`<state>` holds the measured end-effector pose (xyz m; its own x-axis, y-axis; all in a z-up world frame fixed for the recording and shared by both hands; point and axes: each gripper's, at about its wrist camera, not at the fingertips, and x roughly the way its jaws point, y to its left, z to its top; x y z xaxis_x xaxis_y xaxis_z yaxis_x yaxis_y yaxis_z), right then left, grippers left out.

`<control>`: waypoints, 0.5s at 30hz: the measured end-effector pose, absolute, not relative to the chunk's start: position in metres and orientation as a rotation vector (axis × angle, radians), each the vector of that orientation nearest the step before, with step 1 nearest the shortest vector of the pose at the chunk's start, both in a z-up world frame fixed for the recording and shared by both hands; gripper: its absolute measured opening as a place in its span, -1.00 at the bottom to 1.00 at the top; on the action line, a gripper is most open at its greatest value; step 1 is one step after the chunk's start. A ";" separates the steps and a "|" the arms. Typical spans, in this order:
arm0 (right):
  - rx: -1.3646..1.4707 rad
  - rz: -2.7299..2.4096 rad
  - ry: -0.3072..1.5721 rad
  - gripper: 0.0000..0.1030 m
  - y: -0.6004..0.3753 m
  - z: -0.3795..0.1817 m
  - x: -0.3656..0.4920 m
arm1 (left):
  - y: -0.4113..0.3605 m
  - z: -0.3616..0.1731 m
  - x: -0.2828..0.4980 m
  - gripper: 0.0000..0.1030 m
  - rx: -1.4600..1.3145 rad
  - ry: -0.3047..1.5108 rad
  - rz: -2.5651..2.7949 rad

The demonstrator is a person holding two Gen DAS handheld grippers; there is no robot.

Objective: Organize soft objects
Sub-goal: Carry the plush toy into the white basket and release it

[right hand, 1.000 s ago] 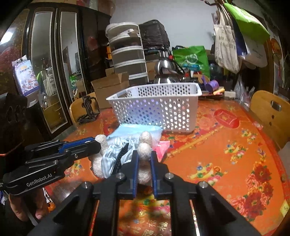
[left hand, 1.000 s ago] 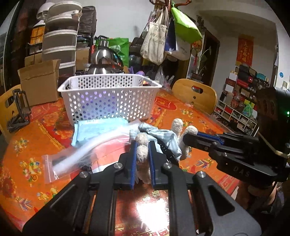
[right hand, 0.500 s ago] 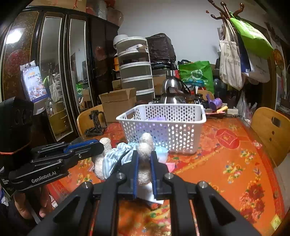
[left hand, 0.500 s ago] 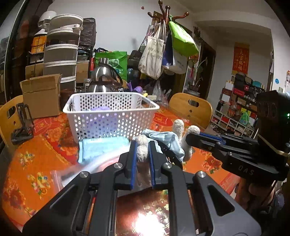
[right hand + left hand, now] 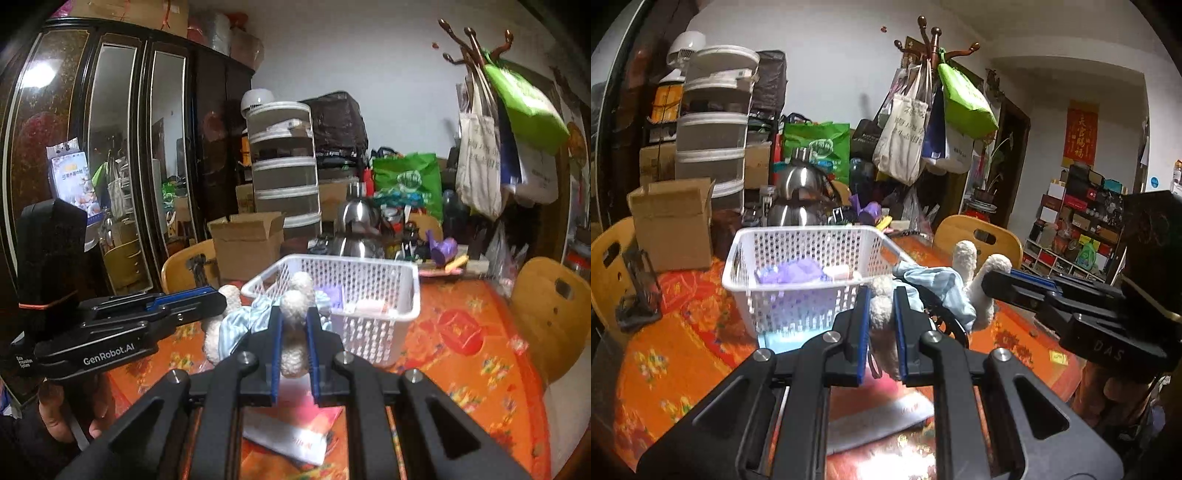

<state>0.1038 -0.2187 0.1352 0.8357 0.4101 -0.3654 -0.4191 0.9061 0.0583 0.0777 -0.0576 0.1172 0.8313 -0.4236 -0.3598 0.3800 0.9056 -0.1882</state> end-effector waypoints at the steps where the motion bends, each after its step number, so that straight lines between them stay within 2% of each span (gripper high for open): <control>1: -0.025 0.444 0.380 -0.80 -0.218 0.141 0.108 | -0.059 0.123 0.082 -0.78 -0.106 0.404 -0.429; 8: -0.012 0.435 0.385 -0.80 -0.219 0.181 0.174 | -0.061 0.179 0.138 -0.78 -0.153 0.391 -0.407; 15: -0.032 0.368 0.469 -0.80 -0.224 0.175 0.254 | -0.076 0.196 0.234 -0.78 -0.157 0.473 -0.368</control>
<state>0.2538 -0.2240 0.1748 0.8276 0.3392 -0.4472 -0.3536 0.9338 0.0539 0.2341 -0.0755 0.1959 0.8258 -0.3811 -0.4157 0.3092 0.9224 -0.2314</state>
